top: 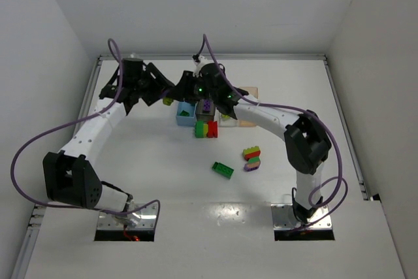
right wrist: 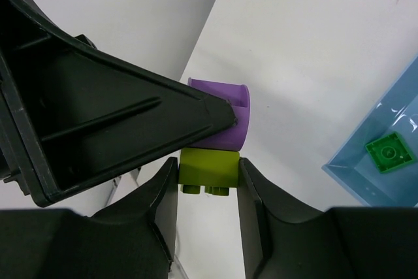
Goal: Sort the legos into containers by color
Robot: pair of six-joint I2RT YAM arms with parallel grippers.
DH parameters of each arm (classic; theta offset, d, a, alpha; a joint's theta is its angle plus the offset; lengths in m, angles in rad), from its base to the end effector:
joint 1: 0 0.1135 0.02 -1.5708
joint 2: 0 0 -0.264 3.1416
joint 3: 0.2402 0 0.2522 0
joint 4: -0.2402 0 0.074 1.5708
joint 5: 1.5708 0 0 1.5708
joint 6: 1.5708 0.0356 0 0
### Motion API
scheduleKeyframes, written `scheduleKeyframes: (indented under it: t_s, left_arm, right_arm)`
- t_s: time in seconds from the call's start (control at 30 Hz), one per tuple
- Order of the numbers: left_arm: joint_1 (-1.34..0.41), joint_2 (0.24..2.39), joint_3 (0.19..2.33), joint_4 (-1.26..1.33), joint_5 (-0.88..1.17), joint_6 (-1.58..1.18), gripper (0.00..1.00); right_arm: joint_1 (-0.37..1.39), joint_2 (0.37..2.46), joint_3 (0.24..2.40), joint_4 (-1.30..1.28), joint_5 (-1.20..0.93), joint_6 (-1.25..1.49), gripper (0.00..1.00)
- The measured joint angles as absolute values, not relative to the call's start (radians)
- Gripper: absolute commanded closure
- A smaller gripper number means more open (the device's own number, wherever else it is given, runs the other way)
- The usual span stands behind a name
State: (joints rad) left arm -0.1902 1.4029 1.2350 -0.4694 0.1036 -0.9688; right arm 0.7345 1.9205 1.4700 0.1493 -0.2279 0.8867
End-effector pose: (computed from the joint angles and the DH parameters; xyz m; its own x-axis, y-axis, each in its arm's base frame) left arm 0.3090 -0.0632 0.3269 -0.5531 -0.7283 -0.4044 -0.3289 0.6369 -0.6973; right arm 0.3367 0.3149 0.2766 -0.7692 0.3226 -0.5516 -0.3432 0.5196 0.7825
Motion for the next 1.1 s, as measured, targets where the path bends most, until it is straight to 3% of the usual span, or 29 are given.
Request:
scheduleKeyframes:
  t_s: [0.57, 0.9, 1.1]
  left_arm:
    - [-0.176, 1.425, 1.312, -0.403, -0.007, -0.867, 1.0]
    - [-0.324, 1.577, 1.36, -0.403, 0.065, -0.619, 1.0]
    - [-0.436, 1.728, 1.476, -0.397, 0.043, -0.526, 1.0]
  right_arm:
    - [0.706, 1.665, 1.225, 0.118, -0.24, 0.774, 1.0]
    - [0.43, 1.405, 0.997, -0.018, -0.093, 0.634, 1.0]
    - [0.352, 1.364, 0.947, -0.073, -0.07, 0.584, 1.0]
